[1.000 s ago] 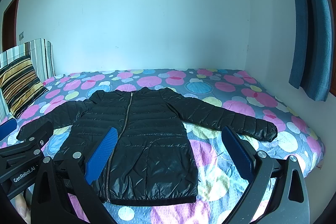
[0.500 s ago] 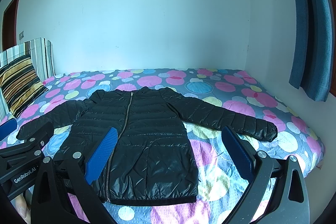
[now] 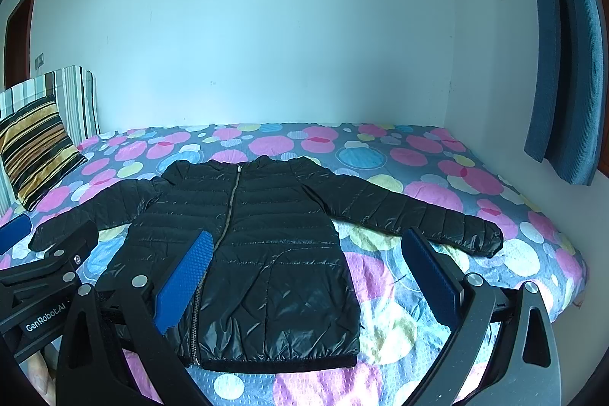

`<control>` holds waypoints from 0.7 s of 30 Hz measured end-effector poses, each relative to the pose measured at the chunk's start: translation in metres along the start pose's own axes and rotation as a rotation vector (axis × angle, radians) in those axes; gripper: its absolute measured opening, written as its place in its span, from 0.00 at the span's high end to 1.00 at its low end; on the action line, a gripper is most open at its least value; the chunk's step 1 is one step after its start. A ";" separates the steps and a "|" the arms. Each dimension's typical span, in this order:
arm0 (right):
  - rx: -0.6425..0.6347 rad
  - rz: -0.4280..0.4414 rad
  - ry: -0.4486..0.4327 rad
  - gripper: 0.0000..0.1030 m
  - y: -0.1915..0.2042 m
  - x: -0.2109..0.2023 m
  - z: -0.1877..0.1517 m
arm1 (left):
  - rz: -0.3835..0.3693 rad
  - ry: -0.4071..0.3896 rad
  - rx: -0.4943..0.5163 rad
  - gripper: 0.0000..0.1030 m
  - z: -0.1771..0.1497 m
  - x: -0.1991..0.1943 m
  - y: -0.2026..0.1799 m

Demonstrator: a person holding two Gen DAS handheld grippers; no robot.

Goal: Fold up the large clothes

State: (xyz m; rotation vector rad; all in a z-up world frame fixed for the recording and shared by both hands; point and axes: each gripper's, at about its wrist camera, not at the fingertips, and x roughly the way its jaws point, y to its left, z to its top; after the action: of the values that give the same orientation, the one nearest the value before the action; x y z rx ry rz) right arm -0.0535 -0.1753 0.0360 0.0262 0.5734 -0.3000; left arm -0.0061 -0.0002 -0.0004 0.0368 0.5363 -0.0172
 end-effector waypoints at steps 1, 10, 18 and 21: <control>0.000 0.000 0.001 0.05 -0.001 0.000 0.000 | 0.000 0.000 0.000 0.02 0.000 0.000 0.000; -0.001 0.000 0.004 0.05 -0.001 -0.002 0.001 | 0.000 0.002 -0.001 0.02 -0.001 0.000 0.000; -0.005 0.003 0.026 0.05 -0.001 0.005 0.000 | 0.003 0.028 -0.003 0.02 -0.010 0.014 0.001; -0.005 0.011 0.046 0.05 0.001 0.012 -0.001 | 0.003 0.044 -0.004 0.02 -0.011 0.022 0.002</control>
State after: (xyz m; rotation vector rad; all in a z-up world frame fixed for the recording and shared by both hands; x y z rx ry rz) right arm -0.0442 -0.1777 0.0287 0.0314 0.6194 -0.2876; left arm 0.0072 0.0016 -0.0206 0.0342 0.5798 -0.0123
